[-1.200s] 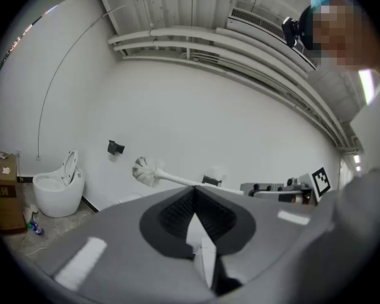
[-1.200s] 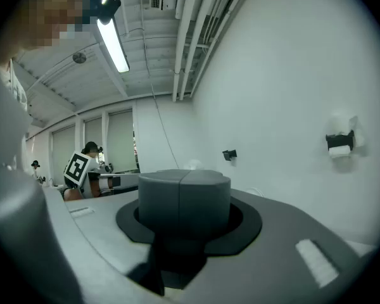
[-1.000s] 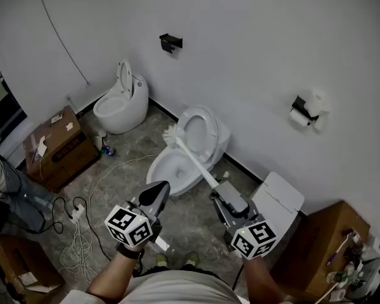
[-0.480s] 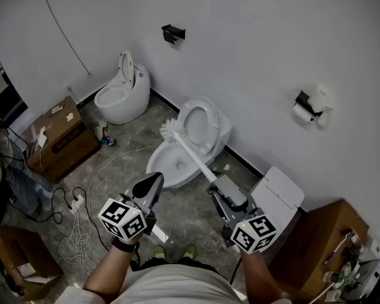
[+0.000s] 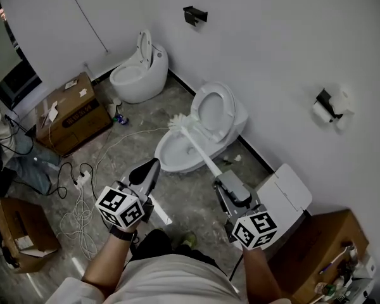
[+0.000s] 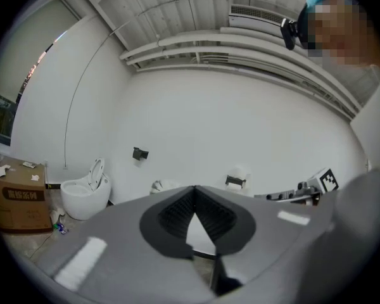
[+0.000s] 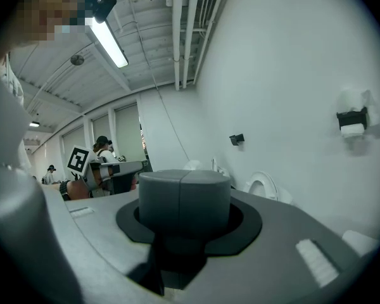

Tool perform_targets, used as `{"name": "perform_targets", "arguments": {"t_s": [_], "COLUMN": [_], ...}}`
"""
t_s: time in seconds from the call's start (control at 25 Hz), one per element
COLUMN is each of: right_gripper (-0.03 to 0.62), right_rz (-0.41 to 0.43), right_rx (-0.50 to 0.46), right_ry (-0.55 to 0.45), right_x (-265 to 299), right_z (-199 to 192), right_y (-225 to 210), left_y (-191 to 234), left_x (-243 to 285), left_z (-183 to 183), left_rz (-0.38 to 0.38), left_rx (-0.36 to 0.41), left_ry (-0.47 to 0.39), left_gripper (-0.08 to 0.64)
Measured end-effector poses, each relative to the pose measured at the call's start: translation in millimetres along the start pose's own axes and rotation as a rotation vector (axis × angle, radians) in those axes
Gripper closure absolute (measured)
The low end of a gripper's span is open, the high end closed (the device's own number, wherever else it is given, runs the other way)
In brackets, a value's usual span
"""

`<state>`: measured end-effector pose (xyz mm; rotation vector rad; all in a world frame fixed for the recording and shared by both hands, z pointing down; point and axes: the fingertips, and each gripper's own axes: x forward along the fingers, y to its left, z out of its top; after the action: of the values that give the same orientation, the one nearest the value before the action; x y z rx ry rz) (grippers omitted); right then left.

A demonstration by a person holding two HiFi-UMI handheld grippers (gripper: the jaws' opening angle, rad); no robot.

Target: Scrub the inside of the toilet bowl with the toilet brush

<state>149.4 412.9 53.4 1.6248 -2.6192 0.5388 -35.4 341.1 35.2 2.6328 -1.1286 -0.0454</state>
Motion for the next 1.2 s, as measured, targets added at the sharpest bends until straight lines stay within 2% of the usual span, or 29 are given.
{"name": "perform_targets", "arguments": {"t_s": [0.24,0.52,0.88,1.2], "right_gripper": [0.426,0.425,0.426,0.425], "right_rz": [0.001,0.000,-0.035,-0.075], "right_rx": [-0.012,-0.007,-0.033,-0.068], "right_ry": [0.041,0.101,0.218,0.392], "right_x": [11.2,46.4,127.6,217.0], "right_z": [-12.4,-28.7,-51.5,-90.2], "right_y": [-9.6,-17.2,-36.7,-63.7], "left_y": [4.0,34.6,110.9,191.8], "left_x": [4.7,18.5,70.2,128.2], "left_z": [-16.1,-22.4,-40.6,-68.9], "left_rz": [0.019,0.036,0.021,-0.026], "left_rx": [0.003,-0.007,-0.037,-0.067], "left_ry": [0.023,0.023,0.047,0.084], "left_gripper": [0.555,0.555,0.555,0.554]}}
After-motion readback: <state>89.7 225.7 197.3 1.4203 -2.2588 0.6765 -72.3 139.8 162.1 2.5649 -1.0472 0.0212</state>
